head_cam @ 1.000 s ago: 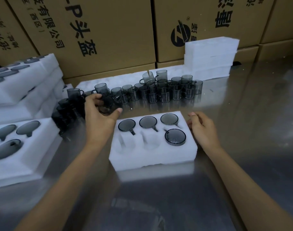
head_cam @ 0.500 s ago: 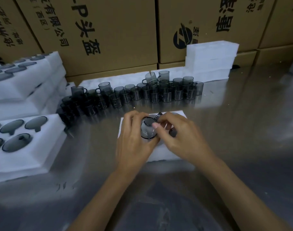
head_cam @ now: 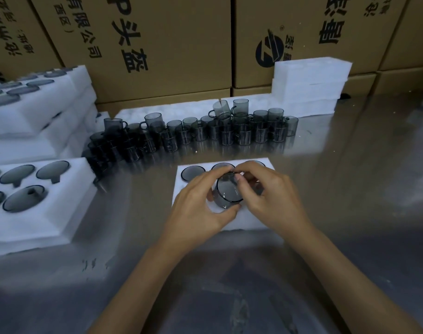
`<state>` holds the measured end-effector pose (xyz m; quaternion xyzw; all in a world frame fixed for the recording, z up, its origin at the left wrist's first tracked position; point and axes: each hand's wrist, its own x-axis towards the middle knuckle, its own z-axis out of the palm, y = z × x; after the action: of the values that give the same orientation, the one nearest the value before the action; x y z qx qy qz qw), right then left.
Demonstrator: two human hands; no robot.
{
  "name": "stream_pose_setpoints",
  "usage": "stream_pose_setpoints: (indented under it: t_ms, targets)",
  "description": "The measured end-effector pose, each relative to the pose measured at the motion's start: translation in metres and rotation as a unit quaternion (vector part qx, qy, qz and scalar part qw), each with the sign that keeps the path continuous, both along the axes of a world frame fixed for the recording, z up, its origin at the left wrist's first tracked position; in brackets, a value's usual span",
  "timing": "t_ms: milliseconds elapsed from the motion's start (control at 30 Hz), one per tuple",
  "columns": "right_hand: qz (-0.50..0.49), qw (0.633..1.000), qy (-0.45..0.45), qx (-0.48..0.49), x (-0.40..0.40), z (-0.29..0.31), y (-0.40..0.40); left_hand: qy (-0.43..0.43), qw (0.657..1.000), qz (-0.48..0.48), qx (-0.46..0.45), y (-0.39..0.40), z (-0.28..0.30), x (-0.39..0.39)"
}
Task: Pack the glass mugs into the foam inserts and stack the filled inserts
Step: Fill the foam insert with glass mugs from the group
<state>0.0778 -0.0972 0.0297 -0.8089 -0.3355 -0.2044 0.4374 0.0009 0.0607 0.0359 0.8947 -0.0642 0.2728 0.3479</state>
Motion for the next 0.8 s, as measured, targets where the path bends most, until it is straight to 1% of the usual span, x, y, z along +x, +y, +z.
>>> stream_pose_setpoints:
  t_ms: [167,267,400,533,700,800]
  targets:
    - [0.014,0.999,0.036,0.028,0.005,-0.005,0.002,0.056,0.998,-0.02,-0.004,0.018,0.009,-0.003]
    - [0.029,0.998,0.043,0.036,0.004,-0.005,0.003,0.059,0.998,-0.007,0.005,0.018,0.011,-0.003]
    - [0.027,0.998,0.056,0.024,0.003,-0.004,0.003,0.059,0.998,0.01,0.004,0.019,0.01,-0.001]
    - [0.017,0.997,0.069,0.017,0.004,-0.003,0.002,0.036,0.998,0.021,0.045,0.02,0.012,-0.001]
    - [-0.004,0.999,0.048,-0.007,0.005,0.001,0.0,0.03,0.998,0.017,0.052,0.021,0.013,-0.002]
    - [-0.002,0.999,0.019,-0.028,0.005,0.002,-0.001,0.041,0.998,0.016,0.045,0.02,0.013,-0.002]
